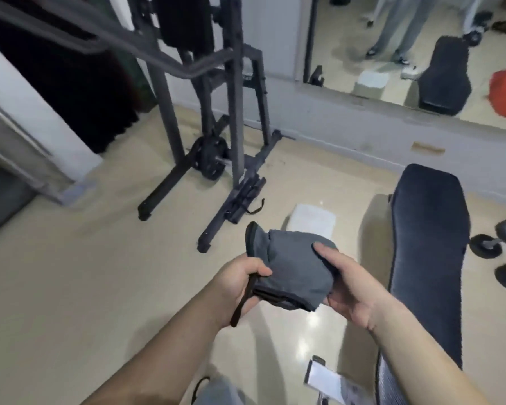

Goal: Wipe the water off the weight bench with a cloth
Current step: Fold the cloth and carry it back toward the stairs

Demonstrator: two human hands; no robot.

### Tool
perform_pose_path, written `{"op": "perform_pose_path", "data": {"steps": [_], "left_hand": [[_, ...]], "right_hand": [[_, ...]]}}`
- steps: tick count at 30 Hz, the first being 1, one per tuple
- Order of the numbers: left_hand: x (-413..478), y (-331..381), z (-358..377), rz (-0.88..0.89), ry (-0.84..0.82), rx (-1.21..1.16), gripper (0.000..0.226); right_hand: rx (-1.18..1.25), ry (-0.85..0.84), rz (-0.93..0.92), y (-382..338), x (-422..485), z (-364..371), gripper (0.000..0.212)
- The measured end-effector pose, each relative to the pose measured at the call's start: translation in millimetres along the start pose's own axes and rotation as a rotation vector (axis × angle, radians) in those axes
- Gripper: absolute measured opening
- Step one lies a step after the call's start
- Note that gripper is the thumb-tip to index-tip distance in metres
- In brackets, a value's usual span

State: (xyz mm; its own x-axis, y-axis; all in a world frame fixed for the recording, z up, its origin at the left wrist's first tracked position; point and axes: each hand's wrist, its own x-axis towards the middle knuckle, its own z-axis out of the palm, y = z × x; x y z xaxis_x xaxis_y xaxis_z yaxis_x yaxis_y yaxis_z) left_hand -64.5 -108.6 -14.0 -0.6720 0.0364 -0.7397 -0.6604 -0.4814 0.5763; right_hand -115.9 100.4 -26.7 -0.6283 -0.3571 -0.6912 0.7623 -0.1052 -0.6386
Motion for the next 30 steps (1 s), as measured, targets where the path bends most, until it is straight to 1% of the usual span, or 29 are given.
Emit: {"op": "perform_pose_path", "data": {"steps": [3, 6, 9, 11, 14, 16, 20, 23, 25, 28, 29, 30], "left_hand": [[-30.8, 13.0, -91.7, 0.072, 0.145, -0.1, 0.042], [-61.6, 25.2, -187.4, 0.148, 0.25, -0.181, 0.045], [-88.0, 44.7, -280.7, 0.209, 0.319, -0.206, 0.045], [-99.0, 64.8, -341.4, 0.231, 0.364, -0.186, 0.043], [-102.4, 100.2, -424.3, 0.233, 0.413, -0.165, 0.035], [-101.0, 127.2, -468.5, 0.225, 0.444, -0.197, 0.03], [-89.1, 185.9, -539.2, 0.207, 0.455, -0.222, 0.029], [-67.3, 233.2, -584.0, 0.199, 0.479, -0.199, 0.025], [-50.4, 266.2, -615.1, 0.208, 0.506, -0.181, 0.028], [-25.6, 318.2, -662.4, 0.227, 0.552, -0.198, 0.034], [-18.5, 335.6, -678.6, 0.246, 0.569, -0.2, 0.034], [-12.6, 352.0, -694.5, 0.271, 0.581, -0.213, 0.034]], "right_hand": [[-0.279, -0.068, -0.07, 8.6, 34.0, 92.5, 0.049], [-0.497, -0.162, -0.112, 25.6, 66.5, 197.7, 0.038], [-0.641, -0.242, -0.131, 53.2, 101.4, 301.6, 0.026], [-0.682, -0.253, -0.132, 71.8, 125.5, 366.8, 0.021], [-0.727, -0.229, -0.133, 89.6, 161.3, 454.0, 0.019], [-0.726, -0.202, -0.123, 91.4, 183.8, 504.5, 0.02], [-0.741, -0.15, -0.127, 80.4, 231.8, 589.5, 0.022], [-0.778, -0.184, -0.137, 69.1, 280.0, 639.1, 0.026], [-0.811, -0.21, -0.125, 57.7, 312.7, 676.6, 0.027], [-0.859, -0.24, -0.082, 38.2, 366.0, 737.8, 0.018], [-0.874, -0.276, -0.076, 31.3, 382.5, 759.9, 0.018], [-0.893, -0.327, -0.074, 24.4, 399.6, 783.7, 0.023]]}}
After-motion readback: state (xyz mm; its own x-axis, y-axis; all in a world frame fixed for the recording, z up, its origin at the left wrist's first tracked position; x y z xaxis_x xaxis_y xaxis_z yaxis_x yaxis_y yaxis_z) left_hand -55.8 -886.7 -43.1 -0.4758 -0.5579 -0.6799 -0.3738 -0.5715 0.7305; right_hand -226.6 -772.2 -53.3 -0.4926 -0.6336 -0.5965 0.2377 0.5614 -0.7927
